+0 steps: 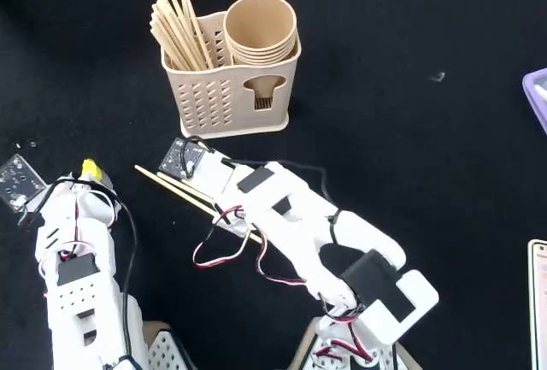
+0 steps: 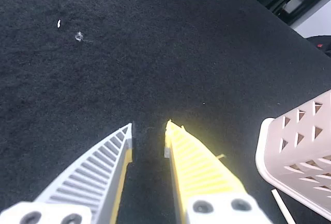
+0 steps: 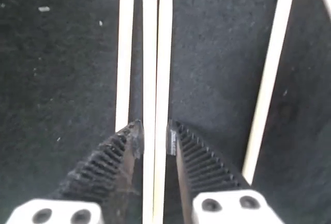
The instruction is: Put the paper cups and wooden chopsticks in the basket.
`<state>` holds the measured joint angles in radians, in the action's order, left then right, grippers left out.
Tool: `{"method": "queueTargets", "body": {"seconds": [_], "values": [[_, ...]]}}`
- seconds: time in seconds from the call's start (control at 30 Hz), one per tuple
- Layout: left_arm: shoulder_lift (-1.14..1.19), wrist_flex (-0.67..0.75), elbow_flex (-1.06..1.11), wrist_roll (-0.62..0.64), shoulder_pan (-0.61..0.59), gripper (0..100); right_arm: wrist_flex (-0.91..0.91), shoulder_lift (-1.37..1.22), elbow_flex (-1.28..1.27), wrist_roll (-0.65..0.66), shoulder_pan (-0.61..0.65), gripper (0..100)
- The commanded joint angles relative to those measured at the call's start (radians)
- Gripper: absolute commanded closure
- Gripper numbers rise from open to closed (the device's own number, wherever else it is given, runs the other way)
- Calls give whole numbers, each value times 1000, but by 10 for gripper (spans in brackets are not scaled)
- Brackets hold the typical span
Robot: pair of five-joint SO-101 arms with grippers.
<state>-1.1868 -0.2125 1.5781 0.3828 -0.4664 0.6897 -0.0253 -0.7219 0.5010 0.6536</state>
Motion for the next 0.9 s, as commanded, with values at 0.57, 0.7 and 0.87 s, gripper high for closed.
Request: {"method": "queueTargets", "body": {"seconds": [0.57, 0.7, 0.87], "values": [[-15, 26, -15, 0, -4, 884, 247, -177, 242, 18, 11, 965], [-15, 26, -15, 0, -4, 884, 247, -177, 240, 11, 9, 989], [-15, 26, -15, 0, -5, 884, 252, -128, 243, 12, -46, 988]]}}
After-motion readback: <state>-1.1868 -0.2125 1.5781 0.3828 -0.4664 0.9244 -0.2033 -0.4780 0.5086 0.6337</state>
